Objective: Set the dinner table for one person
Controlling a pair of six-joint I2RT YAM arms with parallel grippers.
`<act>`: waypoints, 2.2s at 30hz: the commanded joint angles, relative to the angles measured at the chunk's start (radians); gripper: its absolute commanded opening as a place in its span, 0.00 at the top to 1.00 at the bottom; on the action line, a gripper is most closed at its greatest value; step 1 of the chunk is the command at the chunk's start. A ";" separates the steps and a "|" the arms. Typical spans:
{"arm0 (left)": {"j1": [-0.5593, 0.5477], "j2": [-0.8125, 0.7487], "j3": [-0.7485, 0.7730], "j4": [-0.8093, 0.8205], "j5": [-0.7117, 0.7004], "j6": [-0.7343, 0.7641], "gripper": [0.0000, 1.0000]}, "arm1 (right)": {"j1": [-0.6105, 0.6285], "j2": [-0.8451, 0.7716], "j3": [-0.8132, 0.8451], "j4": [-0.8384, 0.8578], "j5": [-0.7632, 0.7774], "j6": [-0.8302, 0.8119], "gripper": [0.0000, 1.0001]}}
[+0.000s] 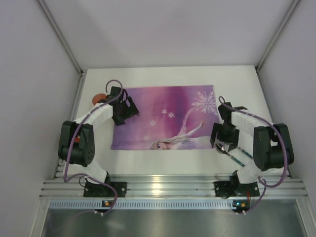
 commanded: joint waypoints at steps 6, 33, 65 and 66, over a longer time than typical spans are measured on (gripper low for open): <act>0.002 -0.047 -0.024 0.048 -0.005 -0.001 0.04 | 0.025 0.076 0.056 0.018 0.075 -0.015 0.55; 0.002 0.019 0.033 0.033 0.015 0.026 0.05 | 0.043 -0.039 0.363 -0.168 -0.018 -0.012 1.00; 0.001 0.111 0.110 -0.007 0.040 0.066 0.06 | -0.017 0.824 1.311 -0.167 -0.144 0.140 1.00; -0.001 0.117 0.113 -0.005 0.041 0.065 0.06 | -0.014 0.827 1.311 -0.162 -0.147 0.139 0.93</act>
